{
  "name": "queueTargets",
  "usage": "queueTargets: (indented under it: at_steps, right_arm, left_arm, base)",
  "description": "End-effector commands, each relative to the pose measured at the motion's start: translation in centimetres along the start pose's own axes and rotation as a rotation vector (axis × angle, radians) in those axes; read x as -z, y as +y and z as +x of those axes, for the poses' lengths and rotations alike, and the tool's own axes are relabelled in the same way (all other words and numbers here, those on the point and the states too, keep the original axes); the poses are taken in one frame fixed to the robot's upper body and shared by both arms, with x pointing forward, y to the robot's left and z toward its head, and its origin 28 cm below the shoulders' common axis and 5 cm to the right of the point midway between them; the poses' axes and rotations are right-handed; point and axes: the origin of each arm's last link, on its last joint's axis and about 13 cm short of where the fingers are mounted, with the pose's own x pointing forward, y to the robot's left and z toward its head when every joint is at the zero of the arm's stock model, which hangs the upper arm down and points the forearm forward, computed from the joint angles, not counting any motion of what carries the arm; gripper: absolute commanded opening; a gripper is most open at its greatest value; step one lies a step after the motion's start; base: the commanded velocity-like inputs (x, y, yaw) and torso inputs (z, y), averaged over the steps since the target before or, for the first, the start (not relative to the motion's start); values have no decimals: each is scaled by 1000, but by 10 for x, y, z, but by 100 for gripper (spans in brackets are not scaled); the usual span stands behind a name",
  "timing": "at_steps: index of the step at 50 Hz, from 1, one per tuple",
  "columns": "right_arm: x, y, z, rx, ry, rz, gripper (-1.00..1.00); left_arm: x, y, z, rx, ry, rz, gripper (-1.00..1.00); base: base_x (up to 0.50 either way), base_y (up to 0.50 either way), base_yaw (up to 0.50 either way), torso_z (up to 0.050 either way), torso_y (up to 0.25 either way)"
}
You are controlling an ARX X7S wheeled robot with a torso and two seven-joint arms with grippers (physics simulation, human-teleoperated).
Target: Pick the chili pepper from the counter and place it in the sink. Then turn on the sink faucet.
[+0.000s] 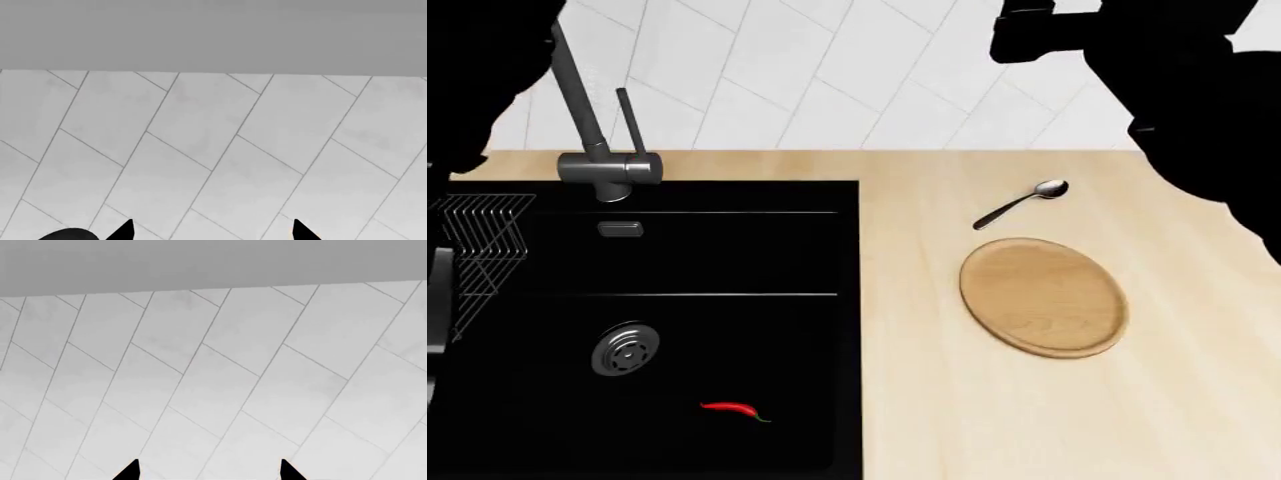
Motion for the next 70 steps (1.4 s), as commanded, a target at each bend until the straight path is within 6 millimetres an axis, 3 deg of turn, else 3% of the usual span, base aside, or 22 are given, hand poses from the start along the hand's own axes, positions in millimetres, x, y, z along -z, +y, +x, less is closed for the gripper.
queueTargets:
  at_steps: [1, 11, 27, 47, 61, 70]
  right_arm:
    - [2, -1, -1, -8, -5, 23, 100]
    - [2, 0, -1, -14, -4, 29, 100]
    - [5, 0, -1, -15, 1, 33, 100]
    - [7, -2, -1, -14, 2, 43, 100]
    - [7, -2, -2, -16, 5, 42, 100]
    - [6, -1, -3, -19, 7, 41, 100]
  left_arm:
    - [15, 6, 28, -52, 5, 51, 100]
    - [32, 11, 38, -82, 26, 49, 100]
    - [66, 9, 34, -79, 112, 105, 100]
    - [69, 5, 33, -77, 166, 164, 100]
    - [69, 4, 33, -77, 169, 165, 100]
    - [65, 10, 33, -166, 138, 142, 100]
  base:
    - [0, 0, 0, 0, 0]
    - [0, 0, 0, 0, 0]
    - [0, 0, 0, 0, 0]
    - [0, 0, 0, 0, 0]
    - [0, 0, 0, 0, -250]
    - [0, 0, 0, 0, 0]
